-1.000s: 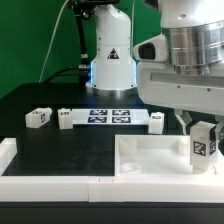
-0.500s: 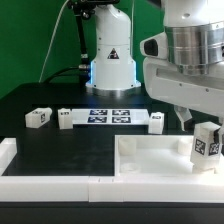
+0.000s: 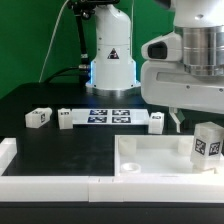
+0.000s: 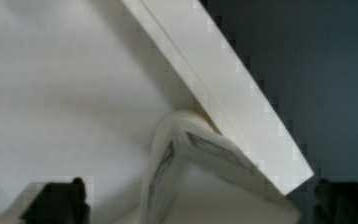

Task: Assemble one leg

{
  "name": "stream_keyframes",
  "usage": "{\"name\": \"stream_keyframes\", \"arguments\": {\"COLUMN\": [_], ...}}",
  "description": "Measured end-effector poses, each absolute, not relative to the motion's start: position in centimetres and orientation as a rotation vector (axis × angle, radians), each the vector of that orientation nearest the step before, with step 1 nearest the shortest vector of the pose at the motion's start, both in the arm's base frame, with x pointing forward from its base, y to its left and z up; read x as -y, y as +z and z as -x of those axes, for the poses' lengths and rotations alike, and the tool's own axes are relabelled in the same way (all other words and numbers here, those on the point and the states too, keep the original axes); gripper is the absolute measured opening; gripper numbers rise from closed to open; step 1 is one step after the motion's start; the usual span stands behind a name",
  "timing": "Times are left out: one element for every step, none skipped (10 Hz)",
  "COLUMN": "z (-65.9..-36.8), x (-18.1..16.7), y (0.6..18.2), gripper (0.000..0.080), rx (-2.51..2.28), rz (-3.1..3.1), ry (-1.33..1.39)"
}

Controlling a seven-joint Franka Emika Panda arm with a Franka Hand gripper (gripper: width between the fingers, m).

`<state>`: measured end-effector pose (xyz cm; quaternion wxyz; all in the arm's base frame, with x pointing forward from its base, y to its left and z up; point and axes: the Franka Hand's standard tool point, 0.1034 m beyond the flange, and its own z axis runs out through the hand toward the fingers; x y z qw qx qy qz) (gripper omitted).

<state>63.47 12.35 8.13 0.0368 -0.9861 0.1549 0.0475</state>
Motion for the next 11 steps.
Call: {"name": "stream_keyframes", "arguments": {"z": [-63.49,-63.58,-63.75,-63.70,-63.69,-63.67,-63.67,-63.67,-63.67,-63.67,-63.67], "x": [-12.33,-12.27,-12.12,-12.02,-11.71,-11.47,-11.50,-11.51,-11.51,-11.51,-11.53], "y": [8.14,8.20,8.33,8.39,8.32,8.26,8.27,8.27,8.27,8.27,8.27], "gripper": [0.0647,0.0649,0.0649,0.0649,0.0649,0.0649,0.0649,0.0525,0.0391,0.0391,0.0291], "rx": [-0.291,-0.139,0.083,0.229,0.350,0.467,0.511,0.504,0.504,0.504,0.485], "rz": [3.057,3.078,3.087,3.077,3.062,3.044,3.036,3.037,3.037,3.037,3.039], "ry": [0.135,0.123,0.111,0.119,0.118,0.116,0.114,0.114,0.114,0.114,0.115]}}
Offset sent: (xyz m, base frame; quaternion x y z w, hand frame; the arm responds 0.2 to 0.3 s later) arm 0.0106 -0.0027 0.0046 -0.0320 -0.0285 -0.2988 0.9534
